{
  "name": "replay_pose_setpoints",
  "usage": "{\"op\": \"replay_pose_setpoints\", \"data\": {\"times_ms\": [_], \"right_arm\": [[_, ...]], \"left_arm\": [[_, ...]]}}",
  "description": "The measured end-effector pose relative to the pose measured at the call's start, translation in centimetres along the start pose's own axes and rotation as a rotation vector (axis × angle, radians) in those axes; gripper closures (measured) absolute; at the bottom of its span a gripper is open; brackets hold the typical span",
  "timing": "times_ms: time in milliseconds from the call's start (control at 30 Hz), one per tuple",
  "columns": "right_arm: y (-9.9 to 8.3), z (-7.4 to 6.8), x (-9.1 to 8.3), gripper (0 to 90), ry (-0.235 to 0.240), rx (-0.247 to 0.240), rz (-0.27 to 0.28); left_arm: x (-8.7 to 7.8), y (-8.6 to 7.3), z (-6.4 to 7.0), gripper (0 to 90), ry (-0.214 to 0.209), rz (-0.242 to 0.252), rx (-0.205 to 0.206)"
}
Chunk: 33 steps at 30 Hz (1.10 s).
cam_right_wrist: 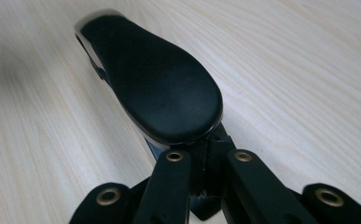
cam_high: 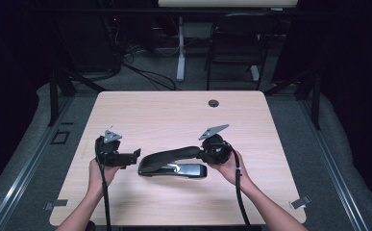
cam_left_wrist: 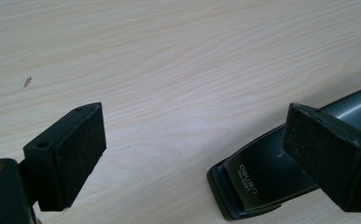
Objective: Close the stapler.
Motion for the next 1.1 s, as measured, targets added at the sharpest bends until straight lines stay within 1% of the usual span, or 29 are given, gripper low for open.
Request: {"op": "replay_pose_setpoints", "data": {"times_ms": [233, 433, 633, 700, 767, 800, 833, 900, 967, 1067, 1100], "right_arm": [[-0.5, 0.5, 0.5, 90.0, -0.010, 0.020, -0.040], [-0.9, 0.9, 0.9, 90.0, -0.019, 0.026, -0.070], [-1.4, 1.2, 1.5, 90.0, -0.044, 0.007, -0.108], [-1.6, 1.3, 1.6, 90.0, -0.047, 0.013, -0.125], [-1.7, 1.4, 1.8, 90.0, -0.055, 0.009, -0.139], [-1.8, 1.5, 2.0, 90.0, -0.054, 0.013, -0.138], [-1.9, 1.6, 2.0, 90.0, -0.056, 0.008, -0.159], [-2.1, 1.7, 2.3, 90.0, -0.052, 0.007, -0.182], [-2.2, 1.8, 2.3, 90.0, -0.047, 0.010, -0.187], [-2.0, 2.0, 2.2, 89.9, -0.067, -0.005, -0.196], [-2.0, 2.2, 2.1, 89.8, -0.082, 0.002, -0.194]], "left_arm": [[0.0, 0.0, 0.0, 6.6, -0.001, -0.001, 0.002], [0.0, 0.0, 0.0, 6.7, -0.002, -0.003, 0.004], [0.1, 0.0, 0.0, 6.7, -0.006, -0.005, 0.009], [0.1, 0.0, 0.0, 6.7, -0.007, -0.005, 0.009], [0.1, 0.0, 0.0, 6.7, -0.007, -0.005, 0.010], [0.1, 0.0, 0.0, 6.7, -0.007, -0.005, 0.009], [0.1, 0.0, 0.0, 6.7, -0.008, -0.005, 0.009], [0.1, 0.0, 0.1, 6.7, -0.009, -0.006, 0.009], [0.1, 0.0, 0.1, 6.8, -0.010, -0.005, 0.008], [0.1, 0.0, 0.0, 6.8, -0.009, -0.006, 0.011], [0.1, 0.0, 0.0, 6.7, -0.009, -0.006, 0.010]]}}
Point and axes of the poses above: each handheld gripper's, and its own axes: x roughly forward along the jaws, y roughly out of its top, z roughly to its right, the point moved 5 cm from there along x, roughly forward along the jaws, and after that the axes turned 6 degrees about x, right-handed, at the moved point
